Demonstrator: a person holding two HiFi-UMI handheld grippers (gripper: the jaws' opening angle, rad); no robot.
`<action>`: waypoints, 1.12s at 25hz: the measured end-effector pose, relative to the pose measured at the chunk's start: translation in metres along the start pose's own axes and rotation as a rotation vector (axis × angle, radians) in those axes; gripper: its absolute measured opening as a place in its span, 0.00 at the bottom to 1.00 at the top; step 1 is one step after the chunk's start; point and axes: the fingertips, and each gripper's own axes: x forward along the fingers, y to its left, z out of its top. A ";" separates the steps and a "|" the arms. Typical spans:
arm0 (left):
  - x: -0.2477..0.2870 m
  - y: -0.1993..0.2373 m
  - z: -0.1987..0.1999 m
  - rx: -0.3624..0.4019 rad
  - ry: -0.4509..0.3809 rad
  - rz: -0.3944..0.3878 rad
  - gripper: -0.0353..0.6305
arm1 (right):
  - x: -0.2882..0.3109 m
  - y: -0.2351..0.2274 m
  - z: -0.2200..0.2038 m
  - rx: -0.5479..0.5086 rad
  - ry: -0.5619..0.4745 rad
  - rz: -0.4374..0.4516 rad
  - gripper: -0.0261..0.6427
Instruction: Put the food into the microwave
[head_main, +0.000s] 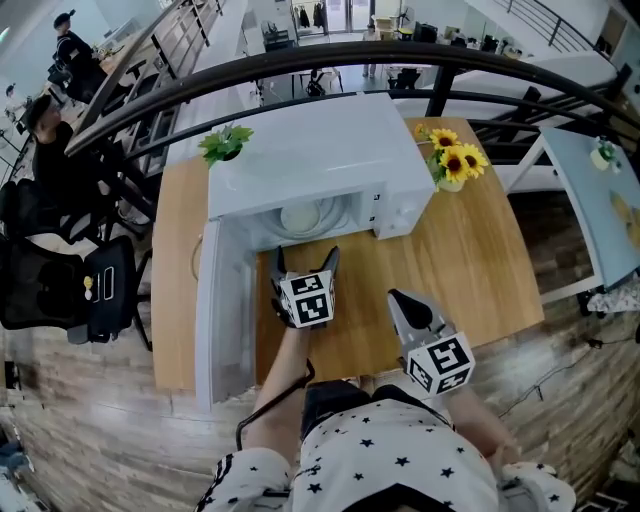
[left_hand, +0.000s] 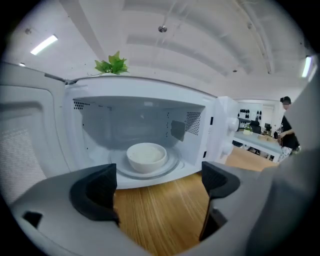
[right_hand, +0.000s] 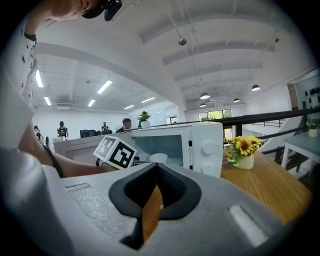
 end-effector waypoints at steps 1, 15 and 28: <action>-0.009 -0.005 -0.002 -0.005 -0.003 -0.006 0.84 | -0.006 0.002 -0.001 0.000 -0.003 0.004 0.05; -0.149 -0.069 -0.018 -0.030 -0.097 0.020 0.73 | -0.107 0.031 -0.013 -0.037 -0.063 0.061 0.05; -0.293 -0.130 -0.066 -0.074 -0.158 0.051 0.30 | -0.213 0.066 -0.048 -0.042 -0.088 0.093 0.05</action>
